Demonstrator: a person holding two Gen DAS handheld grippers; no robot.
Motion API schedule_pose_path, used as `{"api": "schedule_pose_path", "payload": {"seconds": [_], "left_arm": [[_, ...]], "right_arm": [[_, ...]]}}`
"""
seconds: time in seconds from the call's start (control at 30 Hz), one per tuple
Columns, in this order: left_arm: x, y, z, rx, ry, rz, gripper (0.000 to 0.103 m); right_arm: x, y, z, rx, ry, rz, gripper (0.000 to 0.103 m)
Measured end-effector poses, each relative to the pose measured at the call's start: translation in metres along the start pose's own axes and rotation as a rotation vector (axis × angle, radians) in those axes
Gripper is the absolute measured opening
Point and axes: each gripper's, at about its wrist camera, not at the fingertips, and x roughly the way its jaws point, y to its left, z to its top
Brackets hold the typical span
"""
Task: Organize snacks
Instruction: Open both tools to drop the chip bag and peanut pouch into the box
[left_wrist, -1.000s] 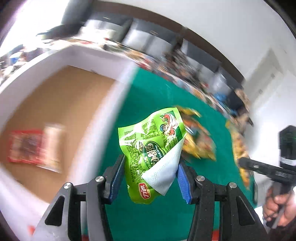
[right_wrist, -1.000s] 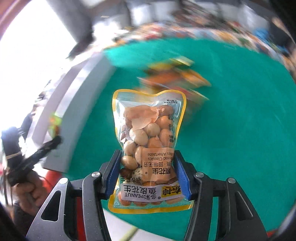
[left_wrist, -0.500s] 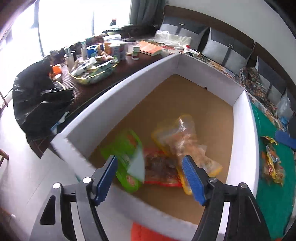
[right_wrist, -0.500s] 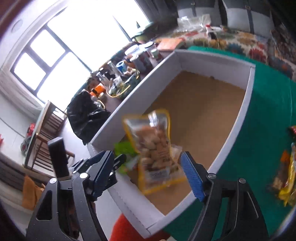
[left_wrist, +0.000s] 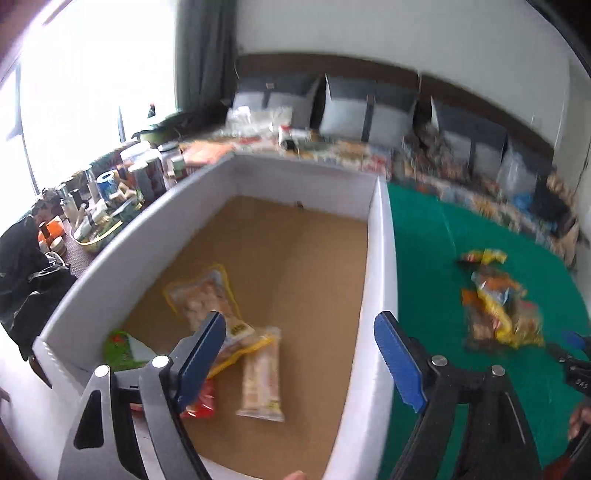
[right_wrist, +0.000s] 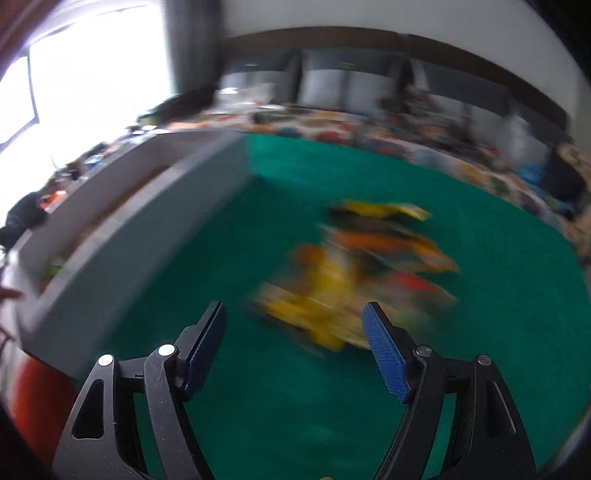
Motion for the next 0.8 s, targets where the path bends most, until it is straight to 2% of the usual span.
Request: {"api": "schedule_pose_path", "payload": {"seconds": [0.07,0.17,0.23,0.33,0.5,0.67,0.73,0.8], "left_arm": [[0.013,-0.011,-0.004,0.001,0.046,0.034,0.082],[0.023,-0.023,-0.010,0.010,0.086,0.064,0.082],[0.021,-0.029,-0.010,0.027,0.087,0.088,0.082],[0.020,-0.031,-0.011,-0.002,0.106,0.076,0.083],[0.016,-0.035,-0.017,-0.029,0.109,0.080,0.085],[0.017,-0.040,-0.018,-0.007,0.109,0.079,0.089],[0.014,-0.044,-0.016,0.014,0.104,0.117,0.089],[0.000,-0.050,-0.013,0.031,0.035,0.198,0.089]], "right_arm": [[0.002,-0.059,-0.033,0.052,0.044,-0.127,0.078],[0.002,-0.138,-0.069,0.158,0.110,-0.263,0.078],[0.000,-0.176,-0.086,0.237,0.142,-0.294,0.078],[0.002,-0.221,-0.106,0.335,0.167,-0.312,0.079],[0.004,-0.244,-0.110,0.375,0.103,-0.320,0.086],[0.014,-0.250,-0.108,0.372,0.111,-0.315,0.091],[0.008,-0.249,-0.109,0.371,0.110,-0.316,0.092],[0.007,-0.249,-0.110,0.371,0.111,-0.316,0.092]]}}
